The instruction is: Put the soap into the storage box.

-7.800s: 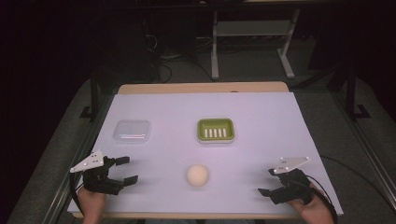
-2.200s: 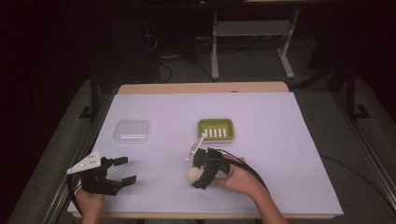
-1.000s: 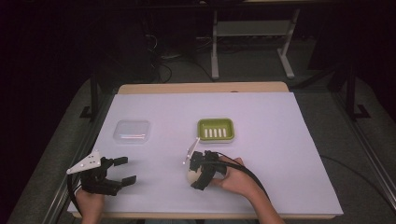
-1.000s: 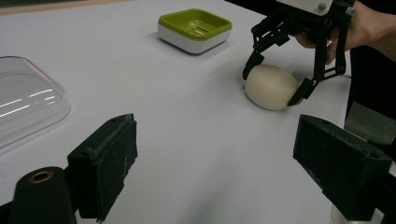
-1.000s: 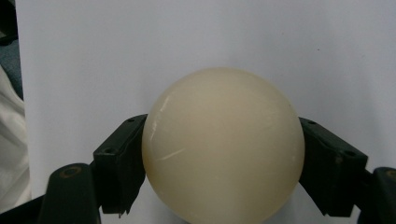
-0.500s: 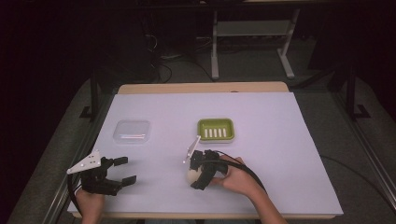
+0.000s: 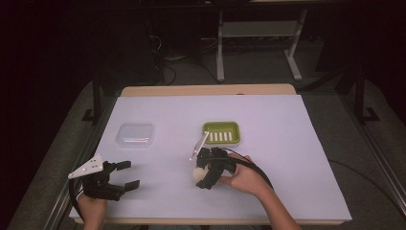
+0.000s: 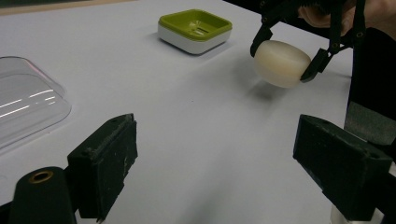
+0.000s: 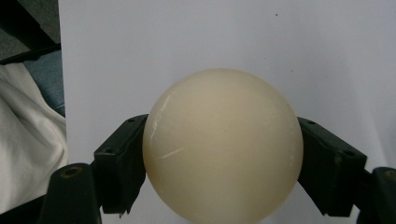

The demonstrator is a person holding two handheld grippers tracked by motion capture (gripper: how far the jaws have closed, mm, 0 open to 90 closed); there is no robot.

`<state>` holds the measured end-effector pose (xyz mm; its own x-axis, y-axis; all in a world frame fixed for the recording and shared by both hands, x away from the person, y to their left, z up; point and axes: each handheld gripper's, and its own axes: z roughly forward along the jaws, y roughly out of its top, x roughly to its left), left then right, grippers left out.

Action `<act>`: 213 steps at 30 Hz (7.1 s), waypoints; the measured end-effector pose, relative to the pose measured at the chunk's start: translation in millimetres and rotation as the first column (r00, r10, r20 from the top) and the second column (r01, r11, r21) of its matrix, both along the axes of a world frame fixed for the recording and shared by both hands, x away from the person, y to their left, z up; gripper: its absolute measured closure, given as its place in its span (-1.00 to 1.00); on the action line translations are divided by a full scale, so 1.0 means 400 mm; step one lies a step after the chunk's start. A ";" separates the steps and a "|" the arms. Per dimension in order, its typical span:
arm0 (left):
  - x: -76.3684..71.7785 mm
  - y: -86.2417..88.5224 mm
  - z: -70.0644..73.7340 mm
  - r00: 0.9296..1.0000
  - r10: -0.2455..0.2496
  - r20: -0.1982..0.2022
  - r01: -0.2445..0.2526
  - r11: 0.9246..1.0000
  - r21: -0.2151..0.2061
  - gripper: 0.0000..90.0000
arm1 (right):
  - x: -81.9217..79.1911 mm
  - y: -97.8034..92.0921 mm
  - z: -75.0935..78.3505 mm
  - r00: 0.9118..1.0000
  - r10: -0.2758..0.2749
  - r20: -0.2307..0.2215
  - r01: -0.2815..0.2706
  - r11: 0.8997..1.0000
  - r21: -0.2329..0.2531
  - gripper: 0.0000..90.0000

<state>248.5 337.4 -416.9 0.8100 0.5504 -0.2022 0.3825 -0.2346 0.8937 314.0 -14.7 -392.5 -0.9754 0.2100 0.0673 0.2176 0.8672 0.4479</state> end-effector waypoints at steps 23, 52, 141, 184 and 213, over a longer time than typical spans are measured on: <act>0.000 0.001 0.000 1.000 -0.001 0.001 0.001 1.000 0.003 -0.71 | 0.028 -0.031 0.061 0.999 -0.024 0.031 0.023 0.999 0.032 -0.48; 0.000 0.001 0.001 1.000 -0.001 0.001 0.001 1.000 0.000 -0.71 | 0.108 -0.073 0.123 0.997 -0.080 0.025 0.078 0.995 0.059 -0.48; 0.001 0.001 -0.001 1.000 -0.005 -0.004 0.005 1.000 -0.006 -0.71 | 0.370 -0.156 0.044 0.940 -0.338 -0.045 0.339 0.941 0.003 -0.48; 0.001 0.001 -0.001 1.000 -0.004 -0.004 0.004 1.000 -0.009 -0.71 | 0.389 -0.143 -0.026 0.926 -0.372 -0.068 0.368 0.928 -0.066 -0.48; 0.000 0.000 -0.001 1.000 -0.005 -0.004 0.005 1.000 -0.007 -0.71 | 0.389 -0.139 -0.030 0.924 -0.376 -0.075 0.370 0.926 -0.077 -0.49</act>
